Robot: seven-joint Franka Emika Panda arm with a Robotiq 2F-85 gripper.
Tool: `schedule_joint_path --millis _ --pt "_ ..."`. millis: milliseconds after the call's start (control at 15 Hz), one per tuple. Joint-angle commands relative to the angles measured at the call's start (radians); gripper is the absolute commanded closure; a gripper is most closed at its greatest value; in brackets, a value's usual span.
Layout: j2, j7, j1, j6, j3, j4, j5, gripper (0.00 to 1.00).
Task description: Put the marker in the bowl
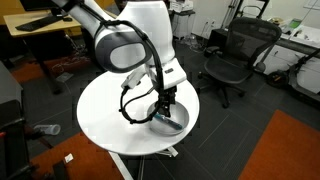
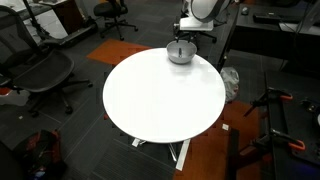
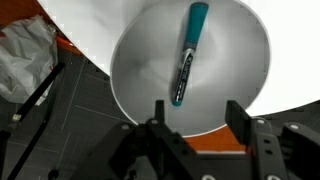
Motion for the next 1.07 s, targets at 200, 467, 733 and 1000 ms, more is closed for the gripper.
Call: schedule_joint_path --millis 200,467,733,1000 --pt "-0.066 -0.107 -0.023 -0.010 0.031 -0.028 0.051 0.00" --pt "-0.152 -0.188 -0.027 -0.002 0.056 -0.089 0.078 0.00" --pt "-0.280 -0.261 -0.008 -0.025 0.062 -0.191 0.079 0.00" --pt "-0.411 -0.301 0.007 -0.081 0.066 -0.299 0.049 0.00"
